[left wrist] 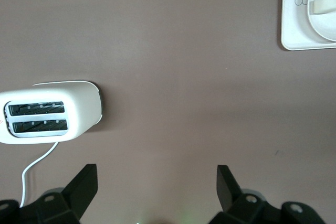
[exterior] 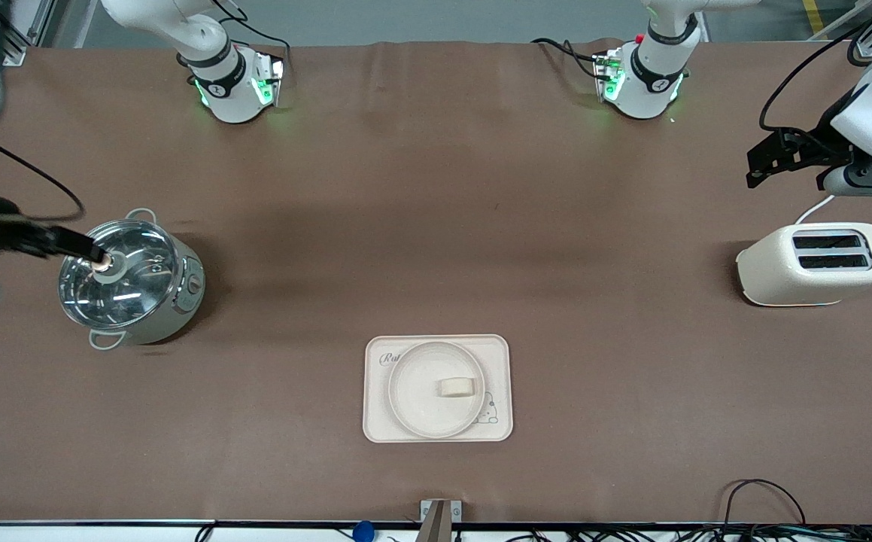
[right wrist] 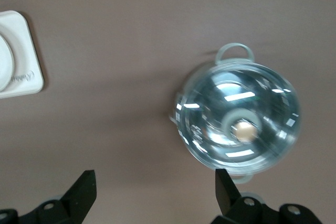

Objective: Place bun in plate and plate on tray

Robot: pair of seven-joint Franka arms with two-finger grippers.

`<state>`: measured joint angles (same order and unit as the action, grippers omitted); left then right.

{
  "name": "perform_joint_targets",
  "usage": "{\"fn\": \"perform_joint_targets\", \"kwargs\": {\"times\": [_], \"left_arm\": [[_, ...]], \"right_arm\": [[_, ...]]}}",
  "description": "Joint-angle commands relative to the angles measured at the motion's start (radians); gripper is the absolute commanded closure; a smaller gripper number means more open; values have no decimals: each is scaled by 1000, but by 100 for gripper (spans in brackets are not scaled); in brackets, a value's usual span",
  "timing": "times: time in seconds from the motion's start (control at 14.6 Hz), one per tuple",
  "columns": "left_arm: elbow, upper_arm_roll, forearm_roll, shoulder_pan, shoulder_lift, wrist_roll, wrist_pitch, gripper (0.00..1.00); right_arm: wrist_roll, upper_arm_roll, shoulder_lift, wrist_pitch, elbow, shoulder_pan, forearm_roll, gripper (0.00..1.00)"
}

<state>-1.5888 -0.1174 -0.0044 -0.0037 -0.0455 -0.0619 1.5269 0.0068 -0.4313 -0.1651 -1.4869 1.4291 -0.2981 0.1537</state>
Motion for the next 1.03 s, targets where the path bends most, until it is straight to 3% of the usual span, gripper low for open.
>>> {"fn": "perform_joint_targets", "kwargs": {"times": [0.0,0.55,0.69,0.76,0.96], "left_arm": [[-5,-5,-22,4,-17,8,-7,0],[50,-5,-2,-4,16,8,-4,0],[59,-4,0,-6,18,5,-4,0],[64,-5,-2,-4,18,4,-4,0],[67,-5,0,-6,18,4,-11,0]], "right_arm": [[-11,263,146,30,71,245,-107,0],[-14,313,176,42,68,297,-117,0],[-22,336,176,40,71,306,-163,0],[-22,376,177,39,70,319,-213,0],[-71,393,177,42,68,335,-220,0]]}}
